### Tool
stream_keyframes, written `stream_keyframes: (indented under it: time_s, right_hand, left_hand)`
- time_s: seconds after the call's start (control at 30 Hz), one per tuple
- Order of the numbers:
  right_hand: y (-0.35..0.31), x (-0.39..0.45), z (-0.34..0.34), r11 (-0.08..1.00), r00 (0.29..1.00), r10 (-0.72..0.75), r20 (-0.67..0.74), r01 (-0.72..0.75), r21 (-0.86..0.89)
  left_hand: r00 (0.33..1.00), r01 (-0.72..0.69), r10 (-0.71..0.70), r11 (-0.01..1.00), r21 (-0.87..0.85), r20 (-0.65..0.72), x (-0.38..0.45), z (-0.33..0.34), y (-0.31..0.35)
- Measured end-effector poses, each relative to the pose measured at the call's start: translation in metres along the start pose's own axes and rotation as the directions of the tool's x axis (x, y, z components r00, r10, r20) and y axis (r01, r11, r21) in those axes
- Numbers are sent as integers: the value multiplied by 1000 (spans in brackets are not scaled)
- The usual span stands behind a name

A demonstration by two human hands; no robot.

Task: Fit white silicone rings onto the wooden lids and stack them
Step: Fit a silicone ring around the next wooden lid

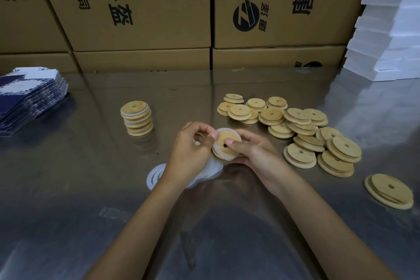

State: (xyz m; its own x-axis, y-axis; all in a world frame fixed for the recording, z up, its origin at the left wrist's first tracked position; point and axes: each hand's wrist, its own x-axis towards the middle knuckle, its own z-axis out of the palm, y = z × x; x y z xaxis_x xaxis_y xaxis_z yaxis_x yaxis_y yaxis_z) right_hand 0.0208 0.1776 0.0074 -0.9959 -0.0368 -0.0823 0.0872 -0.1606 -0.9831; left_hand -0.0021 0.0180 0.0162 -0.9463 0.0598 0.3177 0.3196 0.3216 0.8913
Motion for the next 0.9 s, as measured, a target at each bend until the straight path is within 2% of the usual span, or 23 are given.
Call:
stream_keyframes:
  time_s: [0.23,0.47,0.6,0.7,0.77,0.9]
  right_hand:
    - [1,2,-2,999,999,-26,-19,27,30]
    - [0,2,-6,997,999,-53,-8,54,47]
    - [-2,2,-11,997,998,-60,2,60,39]
    - [-1,3,-11,998,998,-50,-45,52,42]
    - [1,3,-9,997,997,-26,-76,32,71]
    - [2,4,-7,995,997,0,-79,8,102]
  left_hand:
    - [987,133,-127,989,-58,97,7,-4,-5]
    - [985,124,-120,992,-19,128,10,-8,-3]
    - [988,123,-113,987,-102,105,7,-5,-3]
    - [987,143,-130,978,-149,97,5,0,-5]
    - [988,140,-132,984,-114,76,6,3,-8]
    - [998,57,-59,995,78,25,6,4,-11]
